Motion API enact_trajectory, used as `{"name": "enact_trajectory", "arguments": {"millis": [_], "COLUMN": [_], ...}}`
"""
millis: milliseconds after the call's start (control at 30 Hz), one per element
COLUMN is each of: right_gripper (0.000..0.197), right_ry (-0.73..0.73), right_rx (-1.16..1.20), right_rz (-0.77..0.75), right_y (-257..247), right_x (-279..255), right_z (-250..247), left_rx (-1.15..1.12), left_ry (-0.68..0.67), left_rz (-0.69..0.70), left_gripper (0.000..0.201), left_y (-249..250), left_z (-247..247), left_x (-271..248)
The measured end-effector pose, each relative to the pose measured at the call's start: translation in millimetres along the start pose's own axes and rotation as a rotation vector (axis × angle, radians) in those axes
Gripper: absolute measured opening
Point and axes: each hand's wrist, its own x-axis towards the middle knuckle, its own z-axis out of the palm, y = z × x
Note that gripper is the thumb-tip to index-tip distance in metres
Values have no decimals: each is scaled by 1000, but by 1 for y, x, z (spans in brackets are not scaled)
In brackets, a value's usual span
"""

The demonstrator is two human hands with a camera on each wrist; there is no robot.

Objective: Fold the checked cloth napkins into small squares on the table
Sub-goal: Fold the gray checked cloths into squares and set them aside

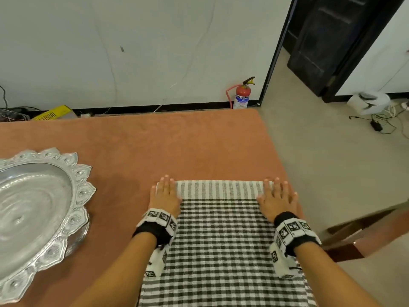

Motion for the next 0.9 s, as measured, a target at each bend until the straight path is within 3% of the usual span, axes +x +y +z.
{"name": "enact_trajectory", "arguments": {"millis": [67, 133, 200, 400, 500, 567, 633, 733, 800, 900], "right_gripper": [59, 58, 56, 58, 61, 59, 56, 54, 55, 60], "right_ry": [25, -77, -153, -159, -111, -163, -212, -215, -213, -126], "right_rx": [-31, -18, -31, -21, -47, -38, -12, 39, 68, 38], "right_rz": [-105, -238, -267, 83, 6, -130, -159, -50, 119, 249], "right_y": [-34, -66, -67, 18, -12, -47, -58, -17, 19, 31], "right_x": [-13, -32, -45, -68, -94, -122, -145, -161, -171, -192], "right_z": [9, 23, 35, 19, 29, 52, 75, 79, 74, 77], "left_rx": [13, 13, 14, 27, 36, 37, 75, 50, 45, 129], "left_ry": [17, -66, -128, -89, -42, -129, -191, -142, -151, -98], "left_rz": [127, 261, 277, -2, 205, 348, 353, 267, 171, 156], "left_gripper": [64, 62, 61, 61, 60, 61, 62, 60, 59, 59], "left_y": [33, 61, 56, -22, 13, 42, 42, -9, -44, -52], "left_z": [7, 19, 28, 15, 25, 46, 64, 66, 59, 57], "left_x": [-9, -26, -38, -58, -87, -113, -129, -132, -135, -150]}}
